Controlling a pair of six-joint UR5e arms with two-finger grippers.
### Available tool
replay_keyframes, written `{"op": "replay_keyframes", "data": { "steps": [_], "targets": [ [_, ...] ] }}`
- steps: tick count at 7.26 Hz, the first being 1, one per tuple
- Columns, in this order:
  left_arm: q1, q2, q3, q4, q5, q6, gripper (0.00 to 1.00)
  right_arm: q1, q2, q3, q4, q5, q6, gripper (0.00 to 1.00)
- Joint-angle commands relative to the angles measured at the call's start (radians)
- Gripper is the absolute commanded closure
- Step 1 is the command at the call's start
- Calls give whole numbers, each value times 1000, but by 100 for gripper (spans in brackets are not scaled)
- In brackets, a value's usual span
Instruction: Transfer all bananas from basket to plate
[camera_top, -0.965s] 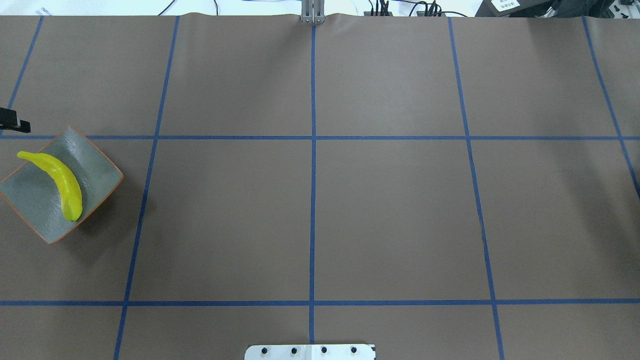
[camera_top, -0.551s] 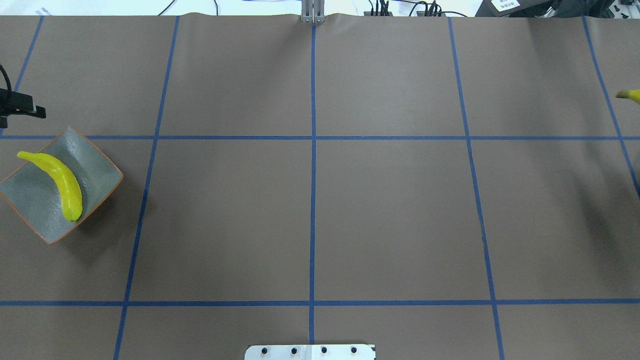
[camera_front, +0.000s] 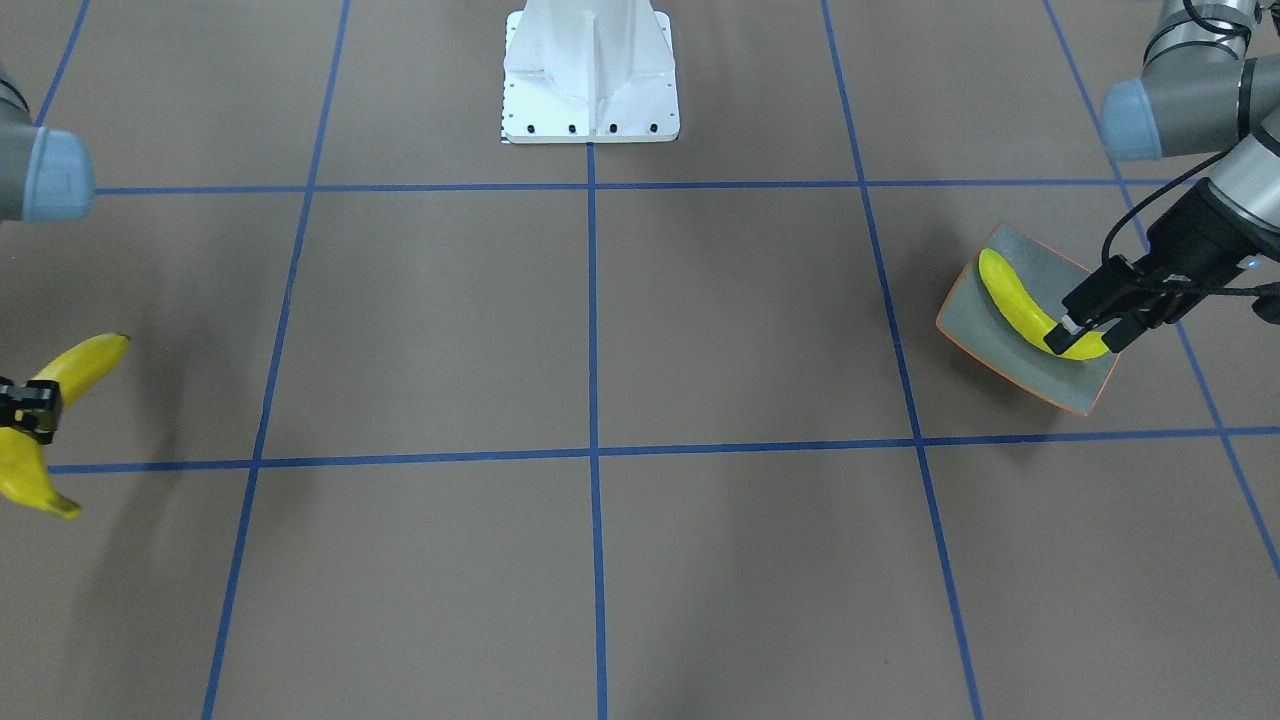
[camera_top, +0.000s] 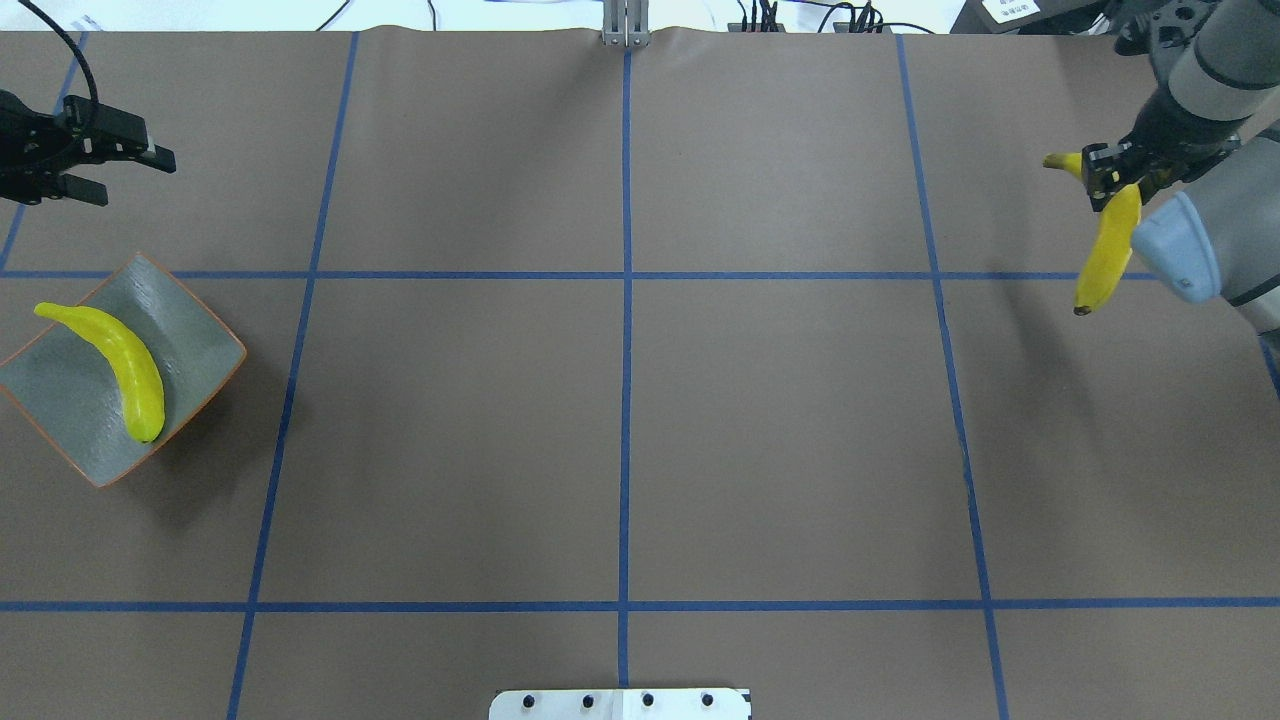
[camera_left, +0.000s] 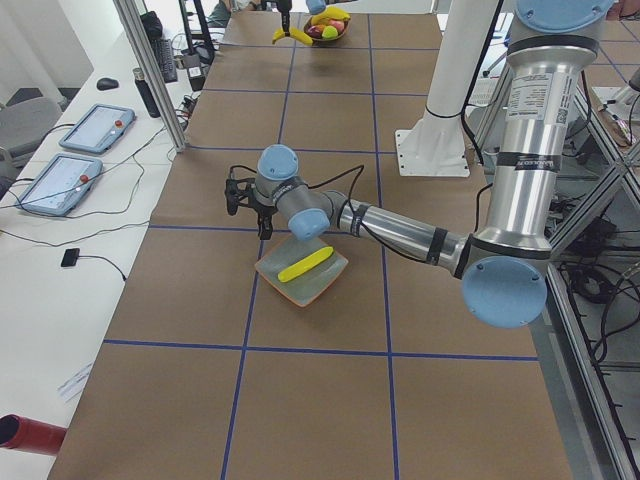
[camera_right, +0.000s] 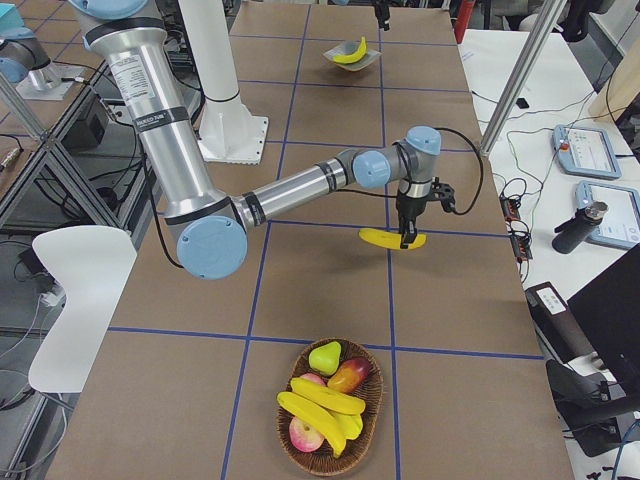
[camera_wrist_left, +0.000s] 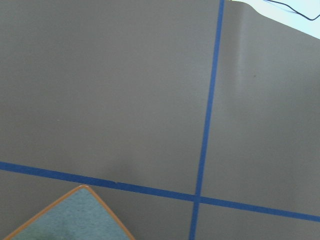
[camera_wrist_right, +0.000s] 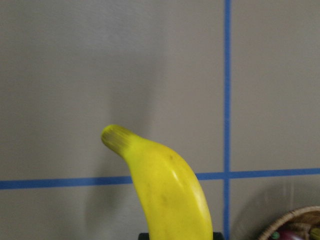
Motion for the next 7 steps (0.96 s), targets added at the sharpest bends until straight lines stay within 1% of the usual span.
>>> {"op": "replay_keyframes", "data": {
  "steps": [1,2,3,4,5,6,7],
  "targets": [
    [39,-100,41,-2,-51,-100,0,-98,79,72,3,44,172,100],
    [88,-126,41,-2,-51,-126,0,-144,122,84,8,44,221,100],
    [105,-178,56,-2,-52,-175,0,-168,148,83,100,47,310,100],
    [134,-214,58,-2,-52,-230,0,-201,149,75,241,54,422,100],
    [165,-243,58,-4,-52,-247,0,-230,150,72,314,54,511,100],
    [191,-261,58,-22,-52,-249,0,-247,179,70,354,54,557,100],
    [229,-272,56,-62,-49,-260,0,-256,211,69,357,55,617,100]
  ]
}}
